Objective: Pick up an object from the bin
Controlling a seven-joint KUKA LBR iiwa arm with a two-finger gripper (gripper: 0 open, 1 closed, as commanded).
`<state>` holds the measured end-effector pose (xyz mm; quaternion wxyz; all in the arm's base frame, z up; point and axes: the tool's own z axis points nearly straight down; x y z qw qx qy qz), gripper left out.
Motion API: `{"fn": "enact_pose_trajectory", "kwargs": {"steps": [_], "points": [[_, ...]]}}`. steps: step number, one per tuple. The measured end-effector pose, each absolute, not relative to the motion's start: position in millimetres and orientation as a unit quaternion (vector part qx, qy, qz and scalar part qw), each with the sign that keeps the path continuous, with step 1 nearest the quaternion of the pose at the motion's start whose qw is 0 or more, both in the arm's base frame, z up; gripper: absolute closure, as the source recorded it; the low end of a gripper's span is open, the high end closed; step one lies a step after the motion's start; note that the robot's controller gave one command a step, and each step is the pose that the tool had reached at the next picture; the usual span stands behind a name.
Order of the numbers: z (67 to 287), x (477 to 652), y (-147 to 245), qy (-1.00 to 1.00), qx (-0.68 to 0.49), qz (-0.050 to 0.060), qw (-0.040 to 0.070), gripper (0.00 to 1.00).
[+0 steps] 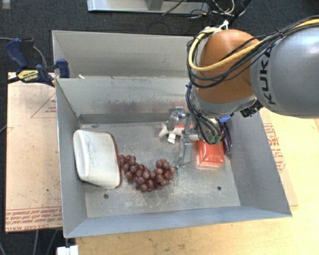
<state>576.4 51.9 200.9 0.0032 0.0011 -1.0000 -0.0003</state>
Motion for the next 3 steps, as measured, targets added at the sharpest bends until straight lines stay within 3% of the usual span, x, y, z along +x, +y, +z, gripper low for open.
{"fn": "enact_pose_trajectory", "kwargs": {"steps": [1, 2, 3], "points": [[205.5, 577.4, 51.7, -1.000, 0.001, -0.001, 0.000, 0.00], [175.9, 555.3, 53.3, -0.996, 0.087, -0.001, -0.004, 0.00], [80.0, 545.1, 122.4, -0.996, 0.086, 0.001, 0.001, 1.00]]}}
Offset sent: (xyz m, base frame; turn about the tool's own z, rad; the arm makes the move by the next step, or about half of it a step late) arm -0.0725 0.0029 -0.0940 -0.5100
